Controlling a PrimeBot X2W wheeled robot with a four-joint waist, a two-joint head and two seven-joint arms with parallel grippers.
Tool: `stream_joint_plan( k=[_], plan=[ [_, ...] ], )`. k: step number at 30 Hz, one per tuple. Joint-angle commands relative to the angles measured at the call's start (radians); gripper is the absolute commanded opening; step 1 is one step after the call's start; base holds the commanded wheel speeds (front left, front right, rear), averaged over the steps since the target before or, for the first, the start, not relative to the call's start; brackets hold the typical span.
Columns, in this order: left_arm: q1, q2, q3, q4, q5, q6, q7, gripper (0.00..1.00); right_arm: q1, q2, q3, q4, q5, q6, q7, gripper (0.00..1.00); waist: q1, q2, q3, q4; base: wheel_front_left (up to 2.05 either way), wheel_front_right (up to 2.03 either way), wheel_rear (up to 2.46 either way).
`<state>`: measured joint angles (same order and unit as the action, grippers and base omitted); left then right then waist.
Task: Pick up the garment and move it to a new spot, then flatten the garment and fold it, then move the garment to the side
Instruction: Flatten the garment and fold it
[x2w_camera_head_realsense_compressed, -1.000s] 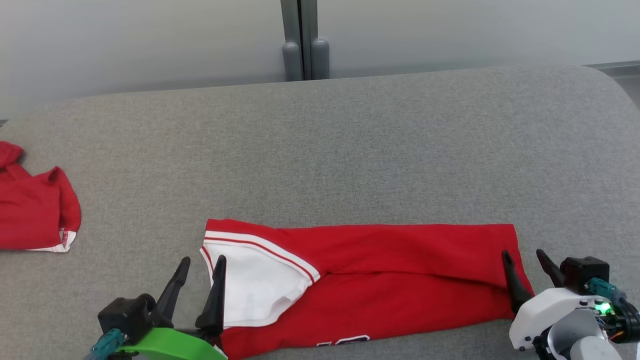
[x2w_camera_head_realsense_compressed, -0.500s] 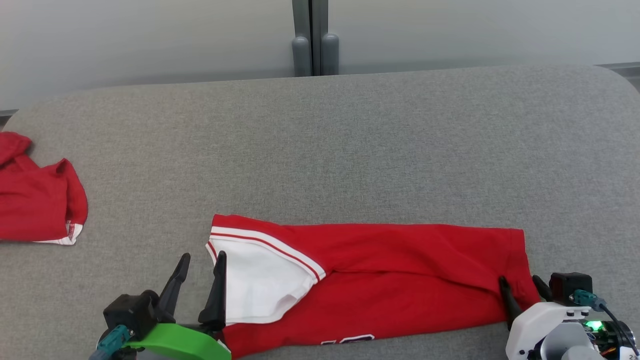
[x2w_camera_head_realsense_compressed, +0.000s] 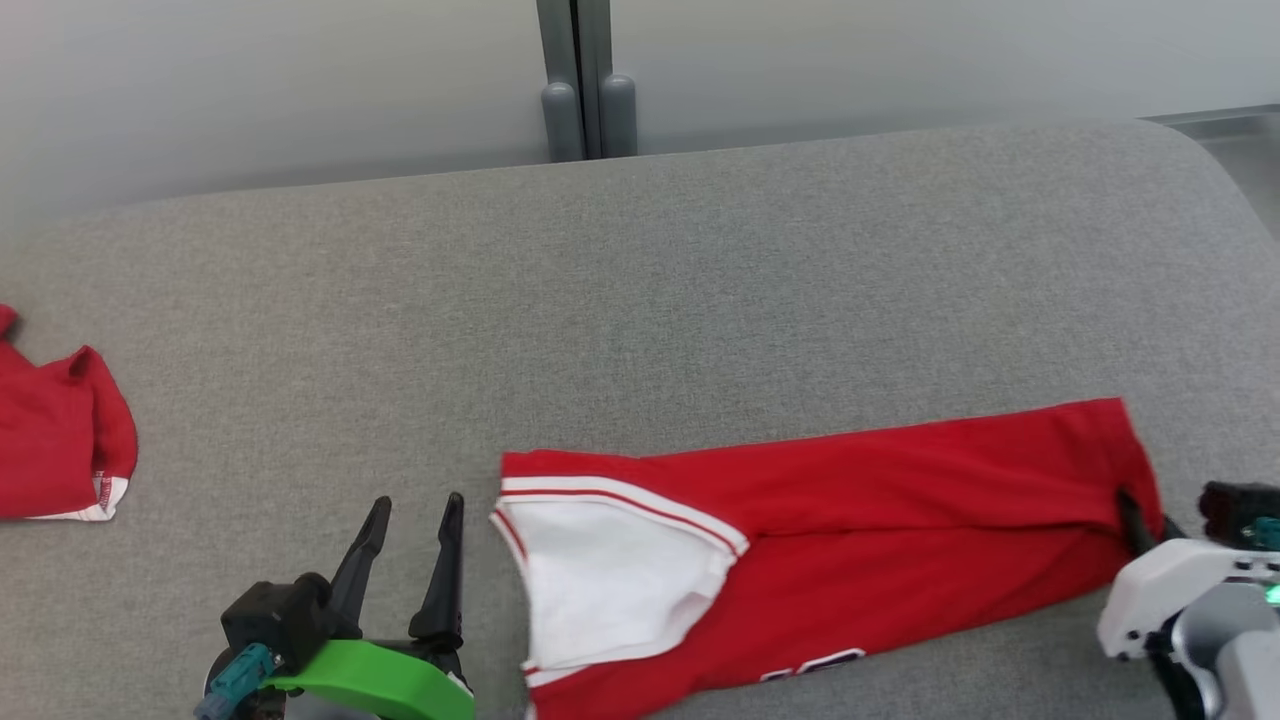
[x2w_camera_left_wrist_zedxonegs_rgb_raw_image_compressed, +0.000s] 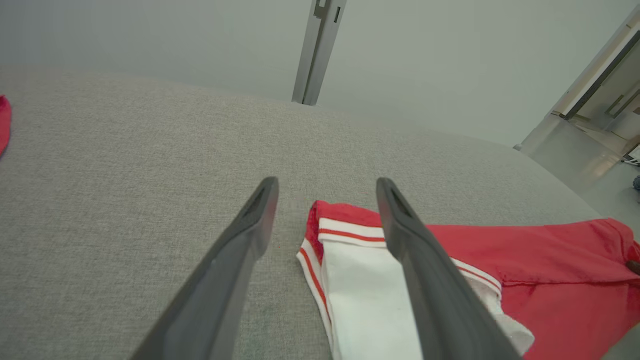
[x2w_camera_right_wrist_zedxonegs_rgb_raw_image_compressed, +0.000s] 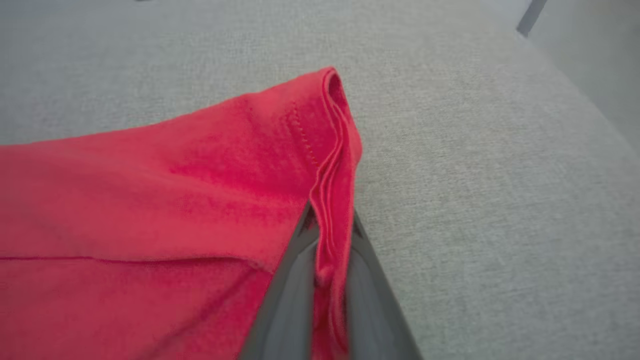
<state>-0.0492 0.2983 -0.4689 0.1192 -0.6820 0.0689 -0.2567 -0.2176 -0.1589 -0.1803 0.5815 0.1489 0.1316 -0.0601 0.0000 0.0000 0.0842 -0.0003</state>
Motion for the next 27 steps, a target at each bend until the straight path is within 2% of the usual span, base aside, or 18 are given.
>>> stream_joint_plan(
  k=[1, 5, 8, 11, 16, 20, 27],
  plan=[
    [-0.013, -0.004, 0.000, 0.004, 0.007, -0.007, -0.006, 1.00, -0.006, -0.031, -0.034, -0.013, 0.011, -0.002, 0.012, 0.00, 0.0000, 0.0000, -0.001, -0.007, 0.00, 0.00, 0.00],
    [-0.018, -0.012, -0.001, 0.011, 0.010, -0.009, -0.007, 1.00, 0.011, -0.080, -0.104, -0.050, 0.005, -0.002, 0.045, 0.00, 0.0000, 0.0000, 0.000, -0.014, 0.00, 0.00, 0.00],
    [-0.019, -0.015, -0.002, 0.019, 0.013, -0.015, -0.008, 1.00, 0.020, -0.060, -0.125, -0.091, 0.044, -0.002, 0.073, 0.00, 0.0000, 0.0000, -0.001, -0.018, 0.00, 0.00, 0.00],
    [-0.020, -0.020, -0.005, 0.027, 0.019, -0.017, -0.009, 1.00, 0.034, -0.031, -0.098, -0.138, 0.099, -0.002, 0.109, 0.00, 0.0000, 0.0000, -0.005, -0.023, 0.00, 0.00, 0.00],
    [-0.026, -0.024, -0.012, 0.029, 0.021, -0.021, -0.009, 1.00, 0.064, 0.030, 0.000, -0.242, 0.177, -0.002, 0.148, 0.00, 0.0000, 0.0000, -0.014, -0.023, 0.00, 0.00, 0.00],
    [-0.028, -0.024, -0.020, 0.033, 0.021, -0.023, -0.007, 1.00, 0.088, 0.068, 0.123, -0.343, 0.218, -0.002, 0.174, 0.00, 0.0000, 0.0000, -0.024, -0.017, 0.00, 0.00, 0.00],
    [-0.025, -0.021, -0.028, 0.036, 0.019, -0.022, -0.001, 1.00, 0.109, 0.101, 0.336, -0.448, 0.300, -0.002, 0.213, 0.00, 0.0000, 0.0000, -0.039, 0.007, 0.00, 0.00, 0.00]
  ],
)
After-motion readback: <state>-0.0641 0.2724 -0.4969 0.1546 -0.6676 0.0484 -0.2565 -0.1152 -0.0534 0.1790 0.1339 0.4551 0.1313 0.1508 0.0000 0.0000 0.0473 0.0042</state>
